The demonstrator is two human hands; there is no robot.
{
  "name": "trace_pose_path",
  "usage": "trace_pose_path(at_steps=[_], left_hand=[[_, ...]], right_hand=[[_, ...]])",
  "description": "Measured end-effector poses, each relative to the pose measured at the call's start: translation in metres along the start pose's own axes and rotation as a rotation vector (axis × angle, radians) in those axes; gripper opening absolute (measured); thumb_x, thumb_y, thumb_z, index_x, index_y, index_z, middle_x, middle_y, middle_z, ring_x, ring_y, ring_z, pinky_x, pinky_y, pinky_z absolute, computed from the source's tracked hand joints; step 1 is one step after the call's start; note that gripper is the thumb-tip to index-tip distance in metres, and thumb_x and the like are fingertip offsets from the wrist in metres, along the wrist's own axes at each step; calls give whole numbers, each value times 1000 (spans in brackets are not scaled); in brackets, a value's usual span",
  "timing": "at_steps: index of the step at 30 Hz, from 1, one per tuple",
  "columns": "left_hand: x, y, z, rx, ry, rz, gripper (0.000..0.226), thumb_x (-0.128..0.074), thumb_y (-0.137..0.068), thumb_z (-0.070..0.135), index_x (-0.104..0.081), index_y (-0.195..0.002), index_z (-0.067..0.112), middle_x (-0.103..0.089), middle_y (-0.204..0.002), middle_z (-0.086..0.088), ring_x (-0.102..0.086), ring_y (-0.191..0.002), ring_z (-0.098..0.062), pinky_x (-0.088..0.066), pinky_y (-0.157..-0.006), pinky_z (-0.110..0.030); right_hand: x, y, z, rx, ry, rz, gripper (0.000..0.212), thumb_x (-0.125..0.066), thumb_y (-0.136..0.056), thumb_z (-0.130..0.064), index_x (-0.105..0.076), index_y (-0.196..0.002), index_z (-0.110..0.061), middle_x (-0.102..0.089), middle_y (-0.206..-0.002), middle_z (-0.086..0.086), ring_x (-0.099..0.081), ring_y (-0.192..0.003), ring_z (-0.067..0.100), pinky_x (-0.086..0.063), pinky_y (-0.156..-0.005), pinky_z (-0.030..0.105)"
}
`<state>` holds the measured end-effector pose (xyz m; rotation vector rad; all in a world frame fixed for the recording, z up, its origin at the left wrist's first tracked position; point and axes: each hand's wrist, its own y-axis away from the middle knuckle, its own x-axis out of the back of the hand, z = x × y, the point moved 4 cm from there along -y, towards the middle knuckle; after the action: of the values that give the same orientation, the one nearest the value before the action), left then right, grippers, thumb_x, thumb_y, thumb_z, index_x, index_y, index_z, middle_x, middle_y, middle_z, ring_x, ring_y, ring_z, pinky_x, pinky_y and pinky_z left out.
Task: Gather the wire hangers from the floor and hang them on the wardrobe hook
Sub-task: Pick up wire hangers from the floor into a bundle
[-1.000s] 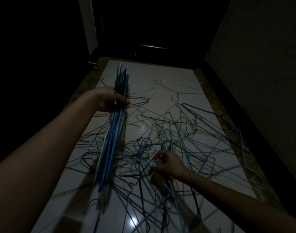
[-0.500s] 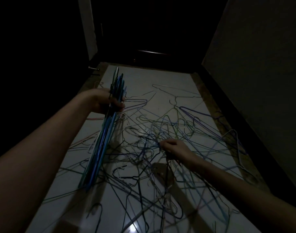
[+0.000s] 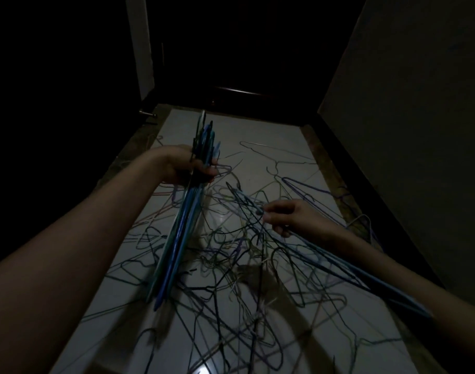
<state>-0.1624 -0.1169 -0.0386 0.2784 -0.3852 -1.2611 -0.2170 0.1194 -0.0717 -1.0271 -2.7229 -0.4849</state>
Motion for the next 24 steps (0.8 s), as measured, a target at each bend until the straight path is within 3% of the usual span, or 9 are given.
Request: trace_pose_path(at_steps=[4, 9, 14, 17, 19, 22, 24], left_hand=[[-13, -3, 5, -32, 154, -83, 19, -62, -81, -7, -58, -81, 11, -67, -75, -4, -69, -67, -11, -58, -66, -21], [-37, -12, 4, -49, 162, -106, 19, -67, -78, -2, -61, -92, 10, -65, -99, -8, -63, -99, -19, -54, -79, -23], [-53, -15, -2, -57, 219, -56, 11, -64, -82, -1, -60, -80, 8, -61, -75, -2, -59, -74, -13, -52, -53, -13], [-62, -19, -9, -44, 299, -31, 15, -61, -83, -5, -57, -76, 8, -63, -61, 1, -57, -70, -13, -51, -50, -13], [-66, -24, -14, -39, 349, 15, 9, -62, -83, -5, -59, -87, 2, -63, -68, -3, -58, -70, -14, -53, -50, -15], [-69, -30, -19, -60, 416, 96, 32, -67, -80, -3, -56, -110, -2, -62, -79, -6, -61, -68, -13, -52, -48, -16], [-72, -34, -21, -57, 463, 115, 22, -69, -78, -3, -60, -98, -1, -62, -76, -5, -63, -62, -12, -50, -47, -15]], right_hand=[[9, -3, -3, -11, -87, -14, 23, -56, -90, -4, -60, -112, 4, -55, -65, 2, -51, -48, 5, -43, -50, 16], [15, -11, 1, -65, -322, 8, 16, -52, -91, -2, -63, -101, 3, -51, -63, 2, -48, -45, 4, -41, -47, 13], [14, -14, 4, -91, -453, -37, 18, -43, -95, -3, -58, -103, 4, -56, -52, -6, -45, -42, 2, -39, -43, 11], [16, -16, 6, -109, -477, -68, 21, -41, -96, -4, -57, -106, 4, -51, -53, -2, -45, -44, 3, -38, -44, 11], [19, -17, 7, -132, -447, -81, 22, -39, -97, -4, -59, -105, 2, -49, -55, 0, -45, -44, 5, -38, -43, 12], [26, -20, 5, -144, -290, -89, 23, -42, -96, -4, -60, -109, 3, -46, -66, 10, -43, -54, 13, -40, -47, 16], [37, -18, 2, -147, -65, -57, 26, -51, -94, -13, -61, -115, -3, -56, -89, 17, -55, -76, 18, -48, -61, 19]])
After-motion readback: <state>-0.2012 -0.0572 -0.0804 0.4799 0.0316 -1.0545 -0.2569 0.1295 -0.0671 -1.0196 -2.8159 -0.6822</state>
